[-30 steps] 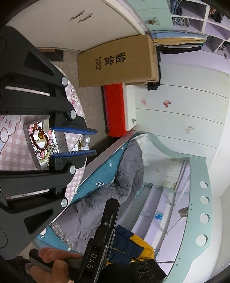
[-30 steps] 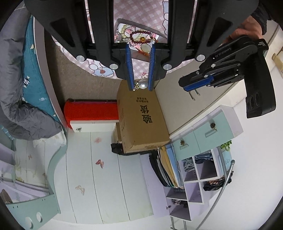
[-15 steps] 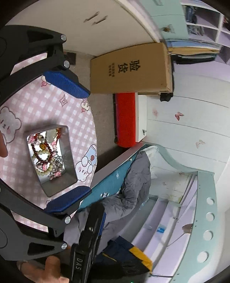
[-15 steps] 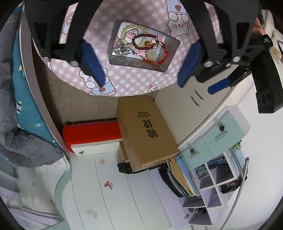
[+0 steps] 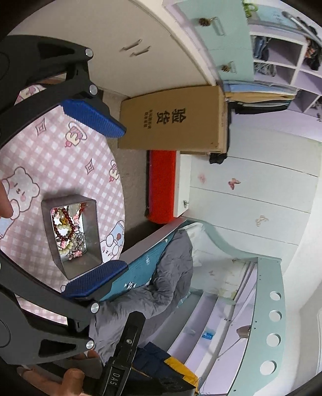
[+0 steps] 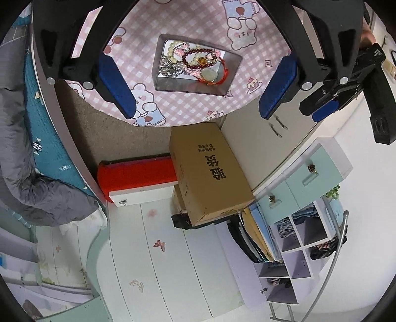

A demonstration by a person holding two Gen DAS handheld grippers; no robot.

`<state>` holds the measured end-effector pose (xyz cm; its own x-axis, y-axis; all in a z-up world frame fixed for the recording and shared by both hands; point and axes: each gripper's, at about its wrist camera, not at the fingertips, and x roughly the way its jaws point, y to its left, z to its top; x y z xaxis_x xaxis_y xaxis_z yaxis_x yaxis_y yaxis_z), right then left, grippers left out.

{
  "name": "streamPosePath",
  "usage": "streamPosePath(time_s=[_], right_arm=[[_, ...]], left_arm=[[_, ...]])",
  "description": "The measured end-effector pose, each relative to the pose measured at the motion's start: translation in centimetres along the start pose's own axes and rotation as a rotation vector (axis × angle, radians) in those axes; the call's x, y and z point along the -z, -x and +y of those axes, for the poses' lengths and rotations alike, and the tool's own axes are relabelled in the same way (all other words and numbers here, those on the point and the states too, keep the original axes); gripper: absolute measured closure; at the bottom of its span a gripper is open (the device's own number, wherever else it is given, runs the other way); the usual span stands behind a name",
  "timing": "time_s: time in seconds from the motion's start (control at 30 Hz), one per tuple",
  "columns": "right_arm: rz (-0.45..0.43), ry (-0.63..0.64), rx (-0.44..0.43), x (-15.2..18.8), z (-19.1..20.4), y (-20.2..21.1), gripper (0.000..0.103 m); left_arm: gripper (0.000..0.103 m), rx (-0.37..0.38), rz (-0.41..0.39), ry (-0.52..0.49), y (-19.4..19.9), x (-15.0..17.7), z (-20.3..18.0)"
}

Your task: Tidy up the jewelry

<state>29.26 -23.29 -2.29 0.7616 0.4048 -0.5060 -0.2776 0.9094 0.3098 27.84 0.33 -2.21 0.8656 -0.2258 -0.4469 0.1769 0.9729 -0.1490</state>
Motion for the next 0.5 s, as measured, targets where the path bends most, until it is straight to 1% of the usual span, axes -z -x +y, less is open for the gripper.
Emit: streamPosePath(time_s=[0.27,0.5], right_arm=[[-0.051,0.033,0.055,0.3,1.8,3.8,0.007],[-0.135,0.067,0.147,1.8,3.6,9.0,0.007]], left_arm=[[0.006,-0.067,-0.091,-0.052,5.4,-0.7,-1.7],[0.006,-0.122,-0.152,-0.107,10.9,-0.2,-3.9]])
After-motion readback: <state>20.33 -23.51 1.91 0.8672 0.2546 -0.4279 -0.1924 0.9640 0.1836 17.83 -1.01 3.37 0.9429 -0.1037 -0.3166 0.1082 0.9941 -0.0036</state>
